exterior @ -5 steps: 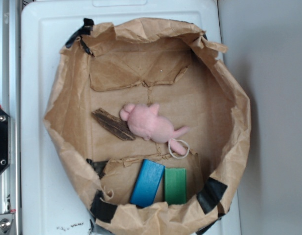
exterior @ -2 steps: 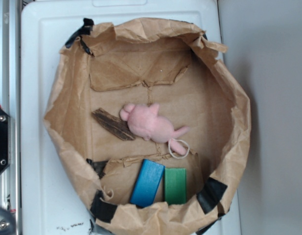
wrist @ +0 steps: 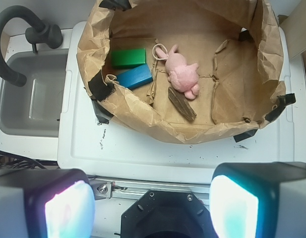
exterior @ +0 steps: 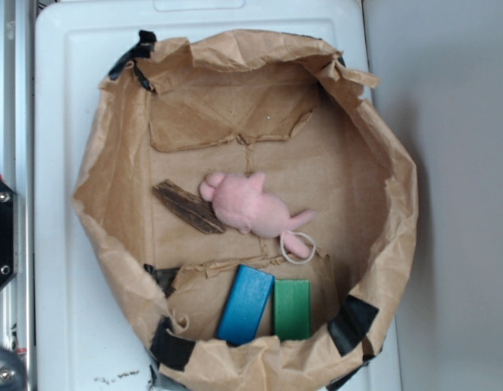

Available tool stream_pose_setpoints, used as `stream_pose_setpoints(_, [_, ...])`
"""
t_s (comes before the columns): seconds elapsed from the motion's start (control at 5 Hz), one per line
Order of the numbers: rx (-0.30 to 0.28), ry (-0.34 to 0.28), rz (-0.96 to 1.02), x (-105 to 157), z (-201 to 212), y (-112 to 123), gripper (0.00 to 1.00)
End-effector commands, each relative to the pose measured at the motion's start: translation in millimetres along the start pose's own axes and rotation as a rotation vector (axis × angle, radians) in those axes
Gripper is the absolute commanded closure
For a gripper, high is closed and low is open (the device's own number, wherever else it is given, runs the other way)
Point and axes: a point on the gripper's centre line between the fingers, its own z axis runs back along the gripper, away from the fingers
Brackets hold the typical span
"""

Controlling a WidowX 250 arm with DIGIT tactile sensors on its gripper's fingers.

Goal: Grab the wood chip.

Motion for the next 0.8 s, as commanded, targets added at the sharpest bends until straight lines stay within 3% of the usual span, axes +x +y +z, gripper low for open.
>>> stream_pose_setpoints(0.0, [-0.095, 0.016, -0.099, 52, -56, -6, 0.00])
stream_pose_setpoints(0.2, [-0.157, -0.056, -0.189, 80, -76, -2, 0.00])
stream_pose_setpoints(0.4, [-0.112, -0.095, -0.225, 106, -110, 18, 0.00])
stream_pose_setpoints(0.6, [-0.112, -0.095, -0.225, 106, -110, 18, 0.00])
